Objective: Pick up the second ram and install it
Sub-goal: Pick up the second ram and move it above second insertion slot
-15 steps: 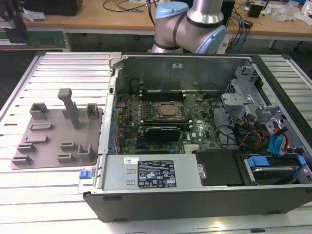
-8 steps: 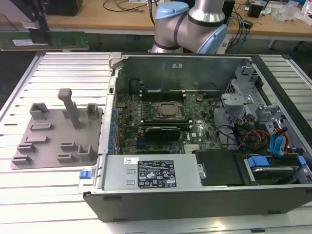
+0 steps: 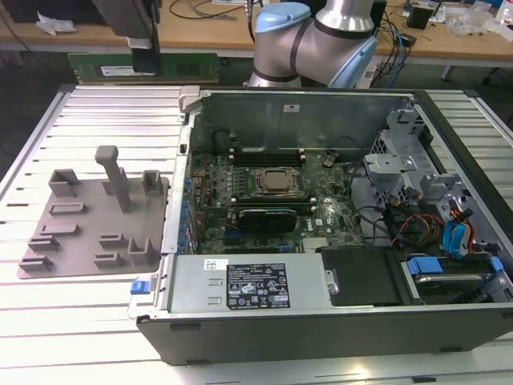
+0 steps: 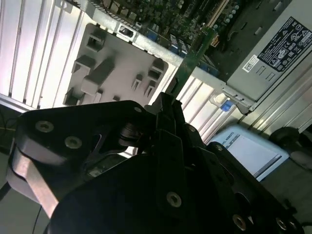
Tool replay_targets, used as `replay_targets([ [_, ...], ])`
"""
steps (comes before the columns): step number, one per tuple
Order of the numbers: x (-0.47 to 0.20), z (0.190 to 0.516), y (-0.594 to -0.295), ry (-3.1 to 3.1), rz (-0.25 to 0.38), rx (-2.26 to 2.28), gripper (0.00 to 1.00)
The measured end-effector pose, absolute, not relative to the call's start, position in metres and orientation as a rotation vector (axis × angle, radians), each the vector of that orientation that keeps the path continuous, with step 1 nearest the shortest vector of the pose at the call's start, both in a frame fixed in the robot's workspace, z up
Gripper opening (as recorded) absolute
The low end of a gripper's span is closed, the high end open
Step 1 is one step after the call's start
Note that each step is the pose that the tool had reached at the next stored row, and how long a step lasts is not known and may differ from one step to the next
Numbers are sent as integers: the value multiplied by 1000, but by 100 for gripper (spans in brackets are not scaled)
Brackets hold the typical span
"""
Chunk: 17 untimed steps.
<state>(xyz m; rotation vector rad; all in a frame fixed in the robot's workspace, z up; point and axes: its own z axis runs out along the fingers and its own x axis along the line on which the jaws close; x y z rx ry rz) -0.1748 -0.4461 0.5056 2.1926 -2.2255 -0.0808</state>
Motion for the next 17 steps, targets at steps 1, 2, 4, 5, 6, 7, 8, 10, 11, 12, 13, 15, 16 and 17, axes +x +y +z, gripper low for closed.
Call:
replay_targets([
  [1,-168,506,-446,-2225,-81,2192,11],
  [2,-160,506,-446,-2225,-82,2192,11],
  [4,-148,505,-446,-2225,-83,2191,11],
  [5,-140,505,-446,-2224,-85,2191,11],
  [6,-138,505,-446,-2223,-85,2191,11],
  [7,-136,504,-445,-2223,-86,2190,11],
  [8,-132,503,-445,-2223,-87,2189,11],
  [10,-122,500,-444,-2220,-93,2186,11],
  [11,-116,498,-443,-2219,-97,2184,11],
  [12,-110,495,-442,-2220,-99,2181,11],
  [13,-104,491,-442,-2221,-101,2178,11],
  [15,-96,485,-442,-2224,-102,2174,11],
  [16,-95,483,-442,-2225,-103,2173,11],
  [17,-92,480,-442,-2226,-103,2172,11],
])
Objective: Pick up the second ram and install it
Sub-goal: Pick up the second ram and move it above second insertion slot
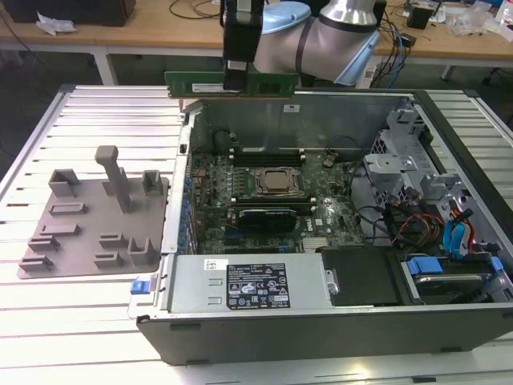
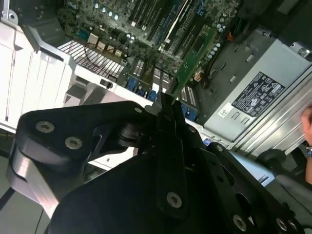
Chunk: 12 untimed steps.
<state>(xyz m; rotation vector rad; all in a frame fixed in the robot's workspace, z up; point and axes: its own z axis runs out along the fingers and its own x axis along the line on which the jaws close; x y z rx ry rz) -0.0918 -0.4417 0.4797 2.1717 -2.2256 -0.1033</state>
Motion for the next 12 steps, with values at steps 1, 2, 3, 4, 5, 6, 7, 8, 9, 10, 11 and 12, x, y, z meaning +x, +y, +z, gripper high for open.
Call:
replay_targets([
  [1,-88,475,-441,-2227,-104,2169,11],
  [2,-85,471,-441,-2228,-105,2168,11],
  [3,-83,468,-441,-2228,-106,2167,11],
  [4,-80,463,-441,-2229,-107,2165,11],
  [5,-78,460,-441,-2229,-108,2165,11],
  [6,-77,458,-441,-2229,-108,2164,11],
  [7,-76,455,-441,-2228,-109,2164,11],
  [8,-74,453,-441,-2228,-109,2164,11],
  [9,-72,449,-441,-2228,-110,2163,11],
  [10,-70,445,-441,-2227,-110,2163,11],
  [11,-68,442,-441,-2227,-111,2163,11],
  [12,-67,440,-441,-2227,-111,2163,11],
])
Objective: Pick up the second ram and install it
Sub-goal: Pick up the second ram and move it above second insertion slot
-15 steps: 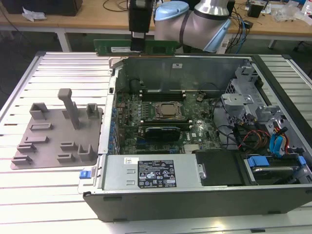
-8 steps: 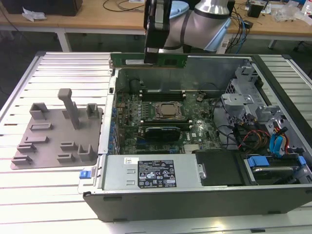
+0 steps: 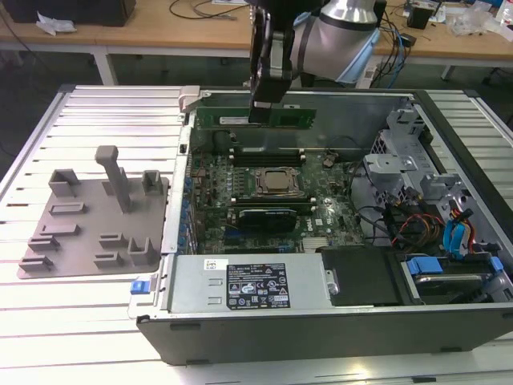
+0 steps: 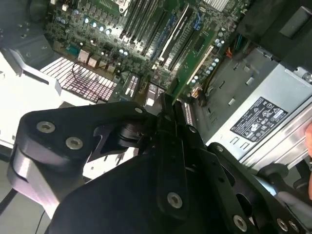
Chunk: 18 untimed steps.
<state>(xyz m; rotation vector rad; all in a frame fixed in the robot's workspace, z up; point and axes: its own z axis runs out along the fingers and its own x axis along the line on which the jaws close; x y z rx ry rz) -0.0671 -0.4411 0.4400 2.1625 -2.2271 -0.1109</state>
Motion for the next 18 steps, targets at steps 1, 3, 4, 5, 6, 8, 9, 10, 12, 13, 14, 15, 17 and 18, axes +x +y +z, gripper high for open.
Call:
replay_targets([
  [1,-66,438,-441,-2227,-111,2163,11],
  [3,-64,434,-441,-2227,-112,2163,11],
  [4,-63,433,-441,-2227,-112,2162,11],
  [5,-61,430,-441,-2227,-112,2162,11],
  [6,-60,427,-441,-2226,-112,2162,11],
  [8,-55,419,-441,-2226,-113,2162,11],
  [9,-54,418,-441,-2226,-113,2161,11],
  [10,-52,416,-441,-2226,-114,2161,11],
  [12,-41,409,-439,-2225,-115,2161,11],
  [13,-37,406,-439,-2225,-116,2160,11],
  [14,-33,404,-438,-2224,-116,2160,11],
  [15,-31,403,-438,-2224,-117,2160,11],
  [17,-25,399,-437,-2224,-117,2160,11],
  [18,-23,397,-437,-2224,-117,2159,11],
])
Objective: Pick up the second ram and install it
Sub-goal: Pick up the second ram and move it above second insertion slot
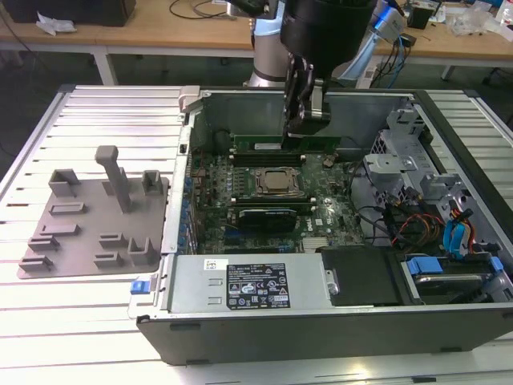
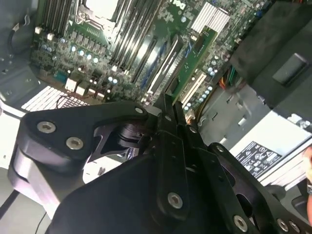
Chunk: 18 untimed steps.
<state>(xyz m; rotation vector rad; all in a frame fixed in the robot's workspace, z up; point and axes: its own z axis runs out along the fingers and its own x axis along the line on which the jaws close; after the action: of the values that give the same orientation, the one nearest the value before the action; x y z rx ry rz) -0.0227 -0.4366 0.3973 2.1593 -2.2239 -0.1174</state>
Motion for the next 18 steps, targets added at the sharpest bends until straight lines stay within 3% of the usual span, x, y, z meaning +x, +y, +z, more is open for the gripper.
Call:
replay_targets([
  [18,15,358,-433,-2222,-121,2158,11],
])
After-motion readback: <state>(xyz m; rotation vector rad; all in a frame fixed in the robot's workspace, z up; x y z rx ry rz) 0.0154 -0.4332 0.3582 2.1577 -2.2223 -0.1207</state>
